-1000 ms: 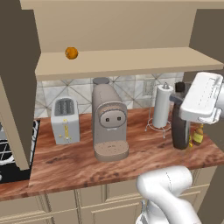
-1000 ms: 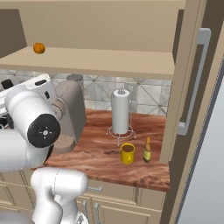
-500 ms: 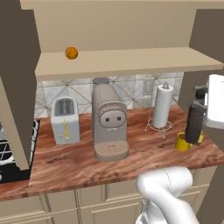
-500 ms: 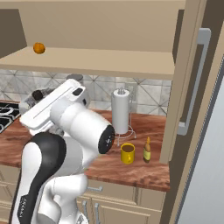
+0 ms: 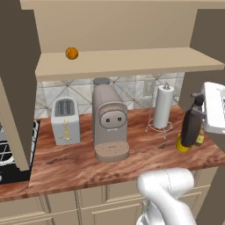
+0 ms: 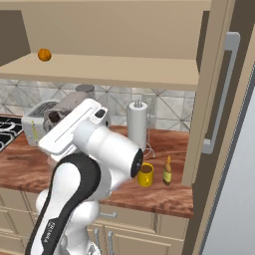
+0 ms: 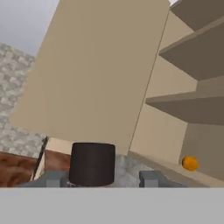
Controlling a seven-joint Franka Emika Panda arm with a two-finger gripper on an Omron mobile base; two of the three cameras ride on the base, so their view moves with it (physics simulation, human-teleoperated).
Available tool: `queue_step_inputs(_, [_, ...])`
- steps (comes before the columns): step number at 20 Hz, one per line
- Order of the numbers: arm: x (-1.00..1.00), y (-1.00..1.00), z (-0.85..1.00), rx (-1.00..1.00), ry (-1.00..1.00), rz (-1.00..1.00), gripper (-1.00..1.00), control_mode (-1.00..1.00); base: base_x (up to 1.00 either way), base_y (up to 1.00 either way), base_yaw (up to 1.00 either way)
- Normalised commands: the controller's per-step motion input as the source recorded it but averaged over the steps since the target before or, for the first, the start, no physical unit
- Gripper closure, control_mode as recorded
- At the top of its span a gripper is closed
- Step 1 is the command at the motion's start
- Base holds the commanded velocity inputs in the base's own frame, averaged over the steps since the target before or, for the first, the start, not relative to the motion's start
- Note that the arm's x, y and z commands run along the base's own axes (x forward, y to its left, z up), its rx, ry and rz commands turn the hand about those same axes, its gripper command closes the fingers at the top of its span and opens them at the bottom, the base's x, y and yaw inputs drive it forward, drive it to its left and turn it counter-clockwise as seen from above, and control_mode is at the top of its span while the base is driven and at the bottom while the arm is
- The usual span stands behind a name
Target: Pick the syrup bottle and honey bottle from the cabinet and place them next to the mug.
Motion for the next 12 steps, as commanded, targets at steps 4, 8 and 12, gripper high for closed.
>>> queue_step_inputs(4, [0.32, 0.0, -0.98, 0.11, 0.02, 0.13, 1.0, -1.0, 0.0, 0.0, 0.0])
queue_step_inputs(8, [0.31, 0.0, -0.8, 0.11, 0.0, 0.12, 1.0, -1.0, 0.0, 0.0, 0.0])
queue_step_inputs(12, [0.4, 0.0, -0.76, 0.1, 0.0, 0.08, 1.0, -1.0, 0.0, 0.0, 0.0])
